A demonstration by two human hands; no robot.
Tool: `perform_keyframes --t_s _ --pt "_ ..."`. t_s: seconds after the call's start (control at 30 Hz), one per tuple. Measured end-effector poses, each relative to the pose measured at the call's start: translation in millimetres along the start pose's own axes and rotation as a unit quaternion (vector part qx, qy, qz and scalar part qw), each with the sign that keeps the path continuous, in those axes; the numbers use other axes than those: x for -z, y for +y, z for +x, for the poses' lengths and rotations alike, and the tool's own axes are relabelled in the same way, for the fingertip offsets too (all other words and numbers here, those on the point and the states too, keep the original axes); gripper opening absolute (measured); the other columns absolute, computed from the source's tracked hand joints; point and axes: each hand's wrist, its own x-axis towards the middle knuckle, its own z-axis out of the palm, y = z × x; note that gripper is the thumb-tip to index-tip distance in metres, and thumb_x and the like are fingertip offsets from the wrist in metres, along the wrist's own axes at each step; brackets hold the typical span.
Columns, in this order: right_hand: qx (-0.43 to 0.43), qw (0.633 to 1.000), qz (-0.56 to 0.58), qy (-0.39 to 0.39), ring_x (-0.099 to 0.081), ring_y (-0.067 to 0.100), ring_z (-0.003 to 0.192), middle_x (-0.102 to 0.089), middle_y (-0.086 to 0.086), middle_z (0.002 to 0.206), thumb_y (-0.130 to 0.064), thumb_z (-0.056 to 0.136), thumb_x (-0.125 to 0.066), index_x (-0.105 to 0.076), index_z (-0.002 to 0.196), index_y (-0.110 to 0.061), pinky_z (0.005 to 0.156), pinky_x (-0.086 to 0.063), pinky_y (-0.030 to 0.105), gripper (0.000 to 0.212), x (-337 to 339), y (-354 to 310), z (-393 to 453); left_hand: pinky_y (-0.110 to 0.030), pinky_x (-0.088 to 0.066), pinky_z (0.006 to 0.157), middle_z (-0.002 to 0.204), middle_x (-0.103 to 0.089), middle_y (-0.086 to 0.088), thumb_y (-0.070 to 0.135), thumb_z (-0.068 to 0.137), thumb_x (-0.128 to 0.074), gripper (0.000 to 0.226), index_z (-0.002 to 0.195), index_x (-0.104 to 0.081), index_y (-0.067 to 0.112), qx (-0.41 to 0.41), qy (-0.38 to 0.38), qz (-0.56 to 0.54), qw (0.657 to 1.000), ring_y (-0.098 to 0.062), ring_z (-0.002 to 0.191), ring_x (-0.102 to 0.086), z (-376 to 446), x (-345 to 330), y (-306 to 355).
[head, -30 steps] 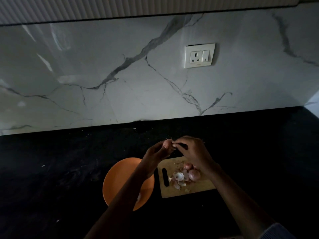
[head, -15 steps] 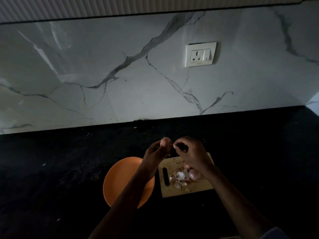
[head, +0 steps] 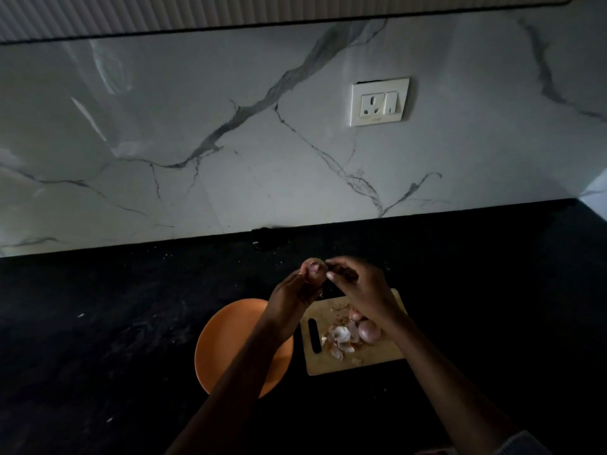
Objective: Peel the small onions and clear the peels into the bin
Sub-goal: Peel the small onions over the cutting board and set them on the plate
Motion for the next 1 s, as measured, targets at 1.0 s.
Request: perform_keyframes --t_s 1.0 --pt "0.040 0.998 -0.008 0.039 -0.068 -0.002 0.096 -0.074 -0.012 0.104 -0.023 0.093 -0.070 -0.075 0.109 -0.021 0.080 -0.053 0.014 0.016 2.4 3.1 6.8 -0.045 -0.045 0.107 0.131 -0.060 -0.022 0.030 0.099 -0.047 0.048 0.139 -0.050 0.004 -0.007 -0.012 0.003 1.000 -0.034 0.120 -0.059 0.2 -3.2 -4.2"
